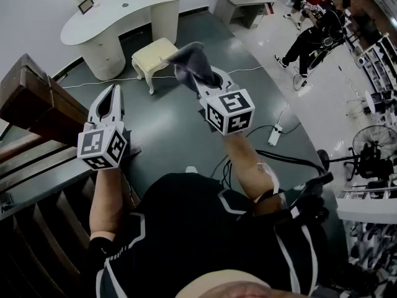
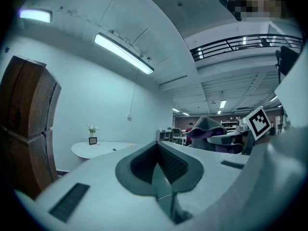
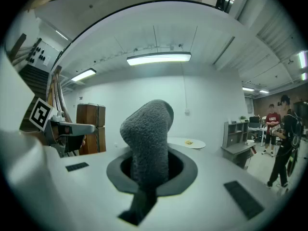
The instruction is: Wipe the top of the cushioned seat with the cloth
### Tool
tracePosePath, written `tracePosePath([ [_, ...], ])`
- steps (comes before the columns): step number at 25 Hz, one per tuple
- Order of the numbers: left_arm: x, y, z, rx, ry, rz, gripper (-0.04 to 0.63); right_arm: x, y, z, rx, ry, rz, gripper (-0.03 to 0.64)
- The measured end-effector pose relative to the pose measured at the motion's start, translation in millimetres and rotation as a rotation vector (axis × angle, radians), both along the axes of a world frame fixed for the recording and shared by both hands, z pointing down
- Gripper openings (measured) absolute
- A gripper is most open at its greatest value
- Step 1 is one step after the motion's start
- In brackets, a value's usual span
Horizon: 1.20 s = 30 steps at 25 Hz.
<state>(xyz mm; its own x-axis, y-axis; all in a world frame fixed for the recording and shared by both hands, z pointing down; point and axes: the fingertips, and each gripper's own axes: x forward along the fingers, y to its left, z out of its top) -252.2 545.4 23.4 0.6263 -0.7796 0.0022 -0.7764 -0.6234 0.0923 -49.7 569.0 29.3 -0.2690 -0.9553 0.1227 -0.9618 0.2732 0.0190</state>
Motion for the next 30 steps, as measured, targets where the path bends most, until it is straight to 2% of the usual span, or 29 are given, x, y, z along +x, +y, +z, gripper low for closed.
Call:
tracePosePath([
  [9,27.4,-5.0,6.2,-0.016,0.003,0.001,0.003,28.6,-6.1,0.9,-0.006,0.024,0.006,0.029],
  [14,40.3,-4.6,14.2,-0.027,-0.004,0.002,0.003,48.4,-4.1,-0.8,0.024,-0.024,0.023,0.031],
  [19,67.1,-15.8,11.2,-0.048,0.017,0.006,0.004,69.9,-10.6,-1.1,0.023,-0.023,0.009,0.031],
  [30,116.1,-30.1,4.4,-0.007,-0.032,-0.006,0.005,118.5,-28.8,-2.2,0.039,-0.024,-0.025,0.032],
])
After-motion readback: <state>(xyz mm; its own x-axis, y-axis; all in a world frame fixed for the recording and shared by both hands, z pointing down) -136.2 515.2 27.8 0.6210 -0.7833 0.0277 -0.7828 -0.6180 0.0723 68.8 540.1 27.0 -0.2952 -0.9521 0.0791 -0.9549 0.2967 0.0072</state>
